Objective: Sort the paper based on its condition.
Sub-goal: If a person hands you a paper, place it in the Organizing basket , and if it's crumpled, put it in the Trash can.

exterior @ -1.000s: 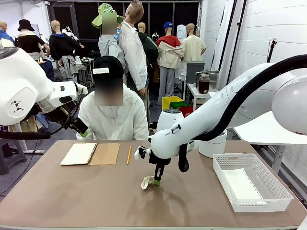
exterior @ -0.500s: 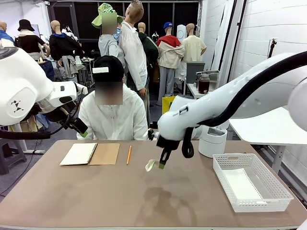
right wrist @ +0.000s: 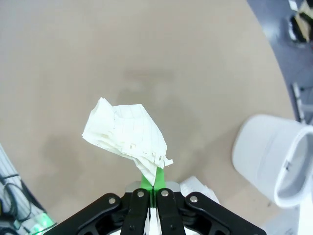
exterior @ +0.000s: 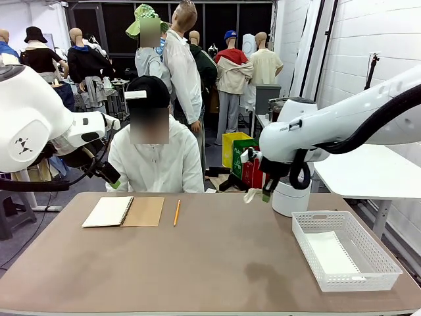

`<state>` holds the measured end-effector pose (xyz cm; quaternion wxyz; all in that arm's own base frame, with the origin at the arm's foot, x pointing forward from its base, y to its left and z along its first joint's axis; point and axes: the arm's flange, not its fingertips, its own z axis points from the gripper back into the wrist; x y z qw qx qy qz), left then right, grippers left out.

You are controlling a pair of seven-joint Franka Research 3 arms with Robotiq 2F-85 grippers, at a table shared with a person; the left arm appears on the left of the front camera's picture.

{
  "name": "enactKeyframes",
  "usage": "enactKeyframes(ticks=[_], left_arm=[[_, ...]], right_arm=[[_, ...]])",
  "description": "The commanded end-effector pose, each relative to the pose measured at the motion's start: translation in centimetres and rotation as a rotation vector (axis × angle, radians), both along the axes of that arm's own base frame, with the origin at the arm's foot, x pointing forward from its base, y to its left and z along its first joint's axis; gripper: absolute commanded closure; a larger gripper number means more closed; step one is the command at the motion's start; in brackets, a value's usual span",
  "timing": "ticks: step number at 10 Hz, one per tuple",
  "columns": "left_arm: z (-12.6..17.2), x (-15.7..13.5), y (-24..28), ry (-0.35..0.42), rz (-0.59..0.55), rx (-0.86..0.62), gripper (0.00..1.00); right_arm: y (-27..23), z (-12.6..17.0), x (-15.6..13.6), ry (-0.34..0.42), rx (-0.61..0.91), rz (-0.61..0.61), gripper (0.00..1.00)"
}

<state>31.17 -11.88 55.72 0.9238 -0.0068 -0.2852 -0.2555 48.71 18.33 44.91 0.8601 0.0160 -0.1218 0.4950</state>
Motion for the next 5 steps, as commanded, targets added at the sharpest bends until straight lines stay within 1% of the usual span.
enactKeyframes(ticks=[1, 2, 3, 5], left_arm=[[0.0, 0.0, 0.1, -0.002, 0.0, -0.009, 0.0], [0.0, 0.0, 0.1, -0.002, 0.0, -0.009, 0.0], [0.0, 0.0, 0.1, -0.002, 0.0, -0.009, 0.0], [0.0, 0.0, 0.1, -0.002, 0.0, -0.009, 0.0]], right_arm=[[-0.1, 0.2, -0.3, 0.008, -0.021, -0.065, 1.0], [0.2, 0.6, -0.8, -0.007, -0.007, -0.069, 1.0], [-0.9, 0.3, 0.2, 0.0, -0.01, -0.035, 1.0], [-0.9, 0.3, 0.2, 0.0, -0.01, -0.035, 1.0]])
